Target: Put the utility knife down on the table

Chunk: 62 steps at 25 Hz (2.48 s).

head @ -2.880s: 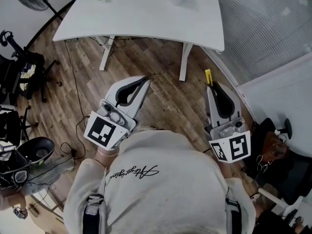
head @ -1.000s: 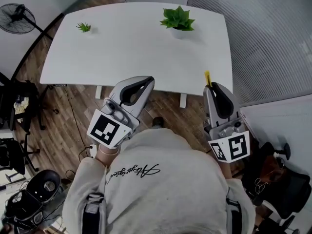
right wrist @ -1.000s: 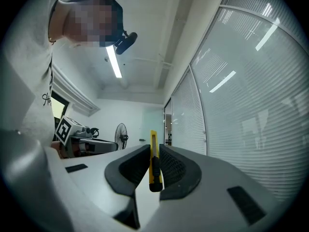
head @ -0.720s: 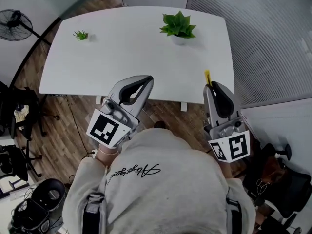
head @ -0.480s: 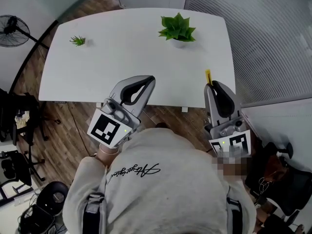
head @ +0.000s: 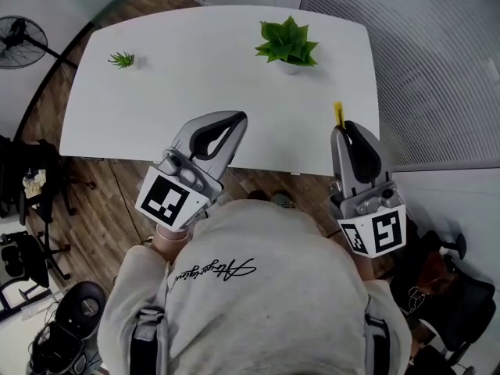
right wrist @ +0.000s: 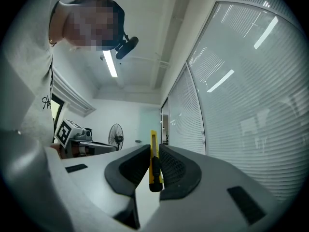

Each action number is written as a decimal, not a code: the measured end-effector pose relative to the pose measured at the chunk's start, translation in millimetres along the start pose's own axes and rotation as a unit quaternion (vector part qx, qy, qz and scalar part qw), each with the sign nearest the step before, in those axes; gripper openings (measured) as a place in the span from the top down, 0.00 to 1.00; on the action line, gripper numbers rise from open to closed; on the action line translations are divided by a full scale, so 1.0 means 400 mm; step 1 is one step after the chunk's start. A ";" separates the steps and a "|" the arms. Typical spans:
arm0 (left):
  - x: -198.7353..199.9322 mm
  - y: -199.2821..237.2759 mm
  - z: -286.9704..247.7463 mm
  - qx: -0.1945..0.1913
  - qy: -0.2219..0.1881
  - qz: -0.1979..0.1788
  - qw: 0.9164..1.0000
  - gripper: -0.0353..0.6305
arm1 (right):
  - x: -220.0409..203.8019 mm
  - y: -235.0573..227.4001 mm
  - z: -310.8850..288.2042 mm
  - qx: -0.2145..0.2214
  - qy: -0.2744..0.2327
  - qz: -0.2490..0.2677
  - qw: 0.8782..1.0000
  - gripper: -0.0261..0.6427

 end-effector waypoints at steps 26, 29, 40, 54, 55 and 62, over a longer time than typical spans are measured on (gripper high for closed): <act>0.023 -0.088 -0.061 0.082 0.002 0.009 0.997 0.95 | -0.021 -0.122 -0.012 0.078 0.023 -0.008 0.997 0.87; 0.017 -0.088 -0.052 0.088 0.005 0.009 0.996 0.95 | -0.035 -0.126 -0.026 0.080 0.030 -0.010 0.996 0.87; 0.006 -0.088 -0.034 0.099 0.010 0.015 0.995 0.95 | -0.105 -0.120 -0.079 0.093 0.062 -0.014 0.994 0.87; -0.004 -0.080 -0.007 0.110 0.021 0.022 0.993 0.95 | -0.189 -0.102 -0.129 0.106 0.105 -0.022 0.989 0.87; -0.005 -0.080 -0.007 0.110 0.021 0.022 0.993 0.95 | -0.194 -0.102 -0.132 0.107 0.107 -0.023 0.988 0.87; -0.009 -0.078 -0.004 0.116 0.026 0.025 0.993 0.95 | -0.236 -0.105 -0.149 0.111 0.127 -0.025 0.985 0.87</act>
Point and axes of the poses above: the fingertips, and each gripper's own axes: z backward along the fingers, y to its left, x out of its top, the point moved 8 cm from there along z, backward along the fingers, and after that the axes turned 3 degrees about -z, right-handed, at the moved point
